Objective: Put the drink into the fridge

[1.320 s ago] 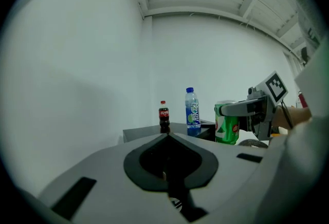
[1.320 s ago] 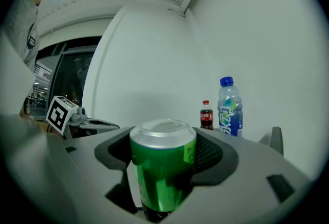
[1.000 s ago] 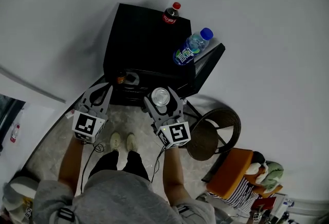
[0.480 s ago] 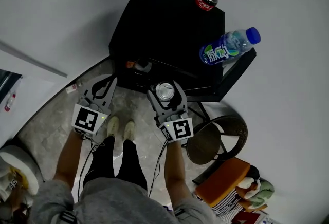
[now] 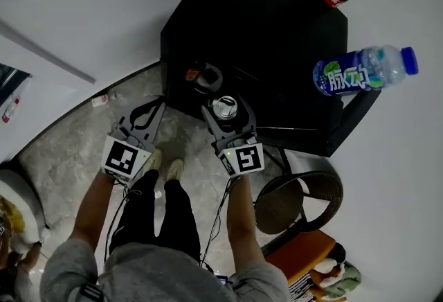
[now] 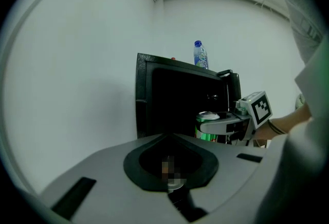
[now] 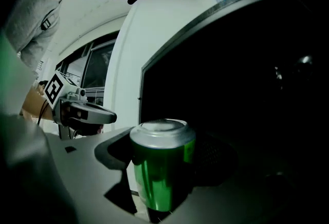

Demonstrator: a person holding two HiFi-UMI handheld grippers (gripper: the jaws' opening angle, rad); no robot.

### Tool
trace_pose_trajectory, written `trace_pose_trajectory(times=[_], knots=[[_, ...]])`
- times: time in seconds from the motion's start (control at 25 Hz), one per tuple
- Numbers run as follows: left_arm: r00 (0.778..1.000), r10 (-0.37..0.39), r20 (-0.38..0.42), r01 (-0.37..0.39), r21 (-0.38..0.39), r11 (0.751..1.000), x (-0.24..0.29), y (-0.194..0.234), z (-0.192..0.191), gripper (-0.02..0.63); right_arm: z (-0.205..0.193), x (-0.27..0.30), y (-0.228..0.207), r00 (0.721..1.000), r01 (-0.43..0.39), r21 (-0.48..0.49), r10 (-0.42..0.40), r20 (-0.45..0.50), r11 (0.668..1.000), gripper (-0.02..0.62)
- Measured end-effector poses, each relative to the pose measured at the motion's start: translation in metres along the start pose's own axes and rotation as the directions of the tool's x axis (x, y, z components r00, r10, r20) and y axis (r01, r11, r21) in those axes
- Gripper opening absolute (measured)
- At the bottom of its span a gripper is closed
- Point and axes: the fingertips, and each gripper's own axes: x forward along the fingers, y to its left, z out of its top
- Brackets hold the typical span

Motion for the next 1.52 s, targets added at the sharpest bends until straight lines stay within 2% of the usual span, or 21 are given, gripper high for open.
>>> trace_pose_trajectory(times=[0.4, 0.88, 1.52], knots=[[0.995, 0.095, 0.02, -0.095, -0.022, 0.995, 0.018, 0.026, -0.045, 0.005, -0.052, 0.038, -0.022, 0.999, -0.037, -0.014, 0.037, 0.016, 0.999, 0.336], [0.992, 0.121, 0.035, -0.121, 0.012, 0.993, 0.037, 0.048, -0.075, 0.005, -0.1, 0.073, -0.039, 0.997, -0.071, -0.008, 0.071, 0.013, 0.997, 0.336], [0.99, 0.14, 0.036, -0.14, -0.004, 0.99, 0.043, 0.056, -0.084, 0.005, -0.111, 0.088, -0.043, 0.994, -0.111, 0.019, 0.111, 0.016, 0.994, 0.335]])
